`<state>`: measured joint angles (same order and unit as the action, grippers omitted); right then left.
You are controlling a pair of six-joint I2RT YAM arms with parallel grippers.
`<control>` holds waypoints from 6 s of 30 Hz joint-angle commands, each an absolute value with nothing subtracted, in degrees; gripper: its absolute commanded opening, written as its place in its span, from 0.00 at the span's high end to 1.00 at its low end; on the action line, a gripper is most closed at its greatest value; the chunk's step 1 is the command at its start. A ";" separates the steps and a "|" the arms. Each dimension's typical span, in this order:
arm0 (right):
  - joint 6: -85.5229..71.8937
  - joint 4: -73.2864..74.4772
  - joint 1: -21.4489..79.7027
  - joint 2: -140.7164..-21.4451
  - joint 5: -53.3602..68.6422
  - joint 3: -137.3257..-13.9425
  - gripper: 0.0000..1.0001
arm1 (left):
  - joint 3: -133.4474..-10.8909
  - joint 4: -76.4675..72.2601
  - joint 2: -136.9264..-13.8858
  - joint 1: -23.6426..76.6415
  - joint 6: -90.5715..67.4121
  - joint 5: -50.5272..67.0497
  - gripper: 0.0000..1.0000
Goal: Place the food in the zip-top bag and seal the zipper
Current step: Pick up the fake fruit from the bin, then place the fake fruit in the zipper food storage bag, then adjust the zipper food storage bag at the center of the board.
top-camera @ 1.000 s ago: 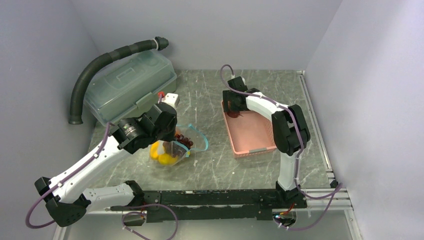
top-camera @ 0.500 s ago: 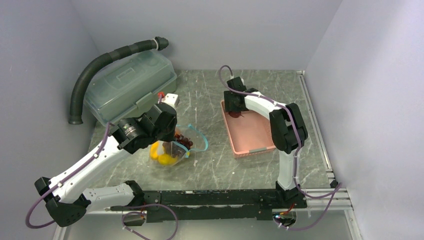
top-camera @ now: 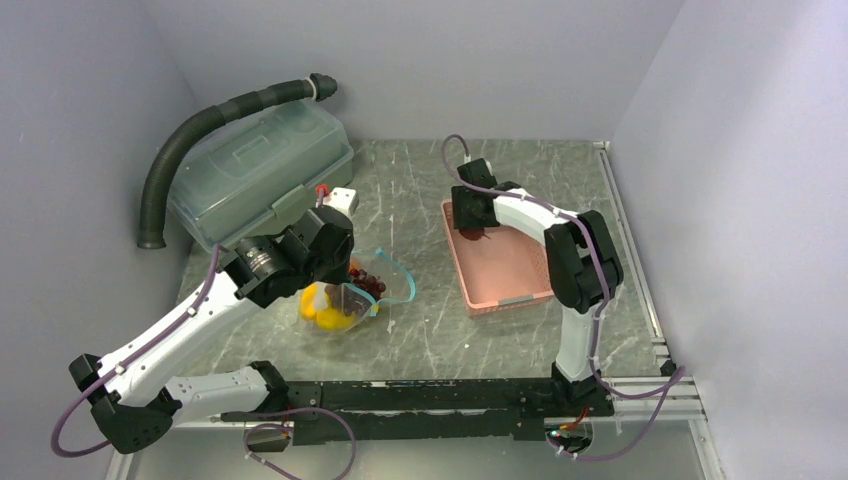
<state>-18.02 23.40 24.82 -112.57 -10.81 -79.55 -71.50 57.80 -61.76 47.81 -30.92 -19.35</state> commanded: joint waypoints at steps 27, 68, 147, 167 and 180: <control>-25.27 23.72 29.09 -74.65 5.20 -65.62 0.83 | -73.33 54.39 -62.06 47.63 -31.79 -18.94 0.92; -41.17 0.26 57.04 -88.41 7.38 -67.23 0.82 | -72.62 52.97 -61.57 47.55 -33.02 -17.51 0.92; -45.35 11.62 61.36 -67.55 -16.91 -49.54 0.16 | -73.57 55.38 -60.62 47.57 -32.28 -20.48 0.91; -48.30 4.65 58.67 -80.88 -10.44 -49.95 0.44 | -73.21 55.61 -59.79 47.55 -32.25 -20.20 0.91; -46.15 7.59 58.45 -76.91 -12.24 -53.99 1.00 | -73.49 56.59 -58.97 47.50 -32.52 -20.64 0.91</control>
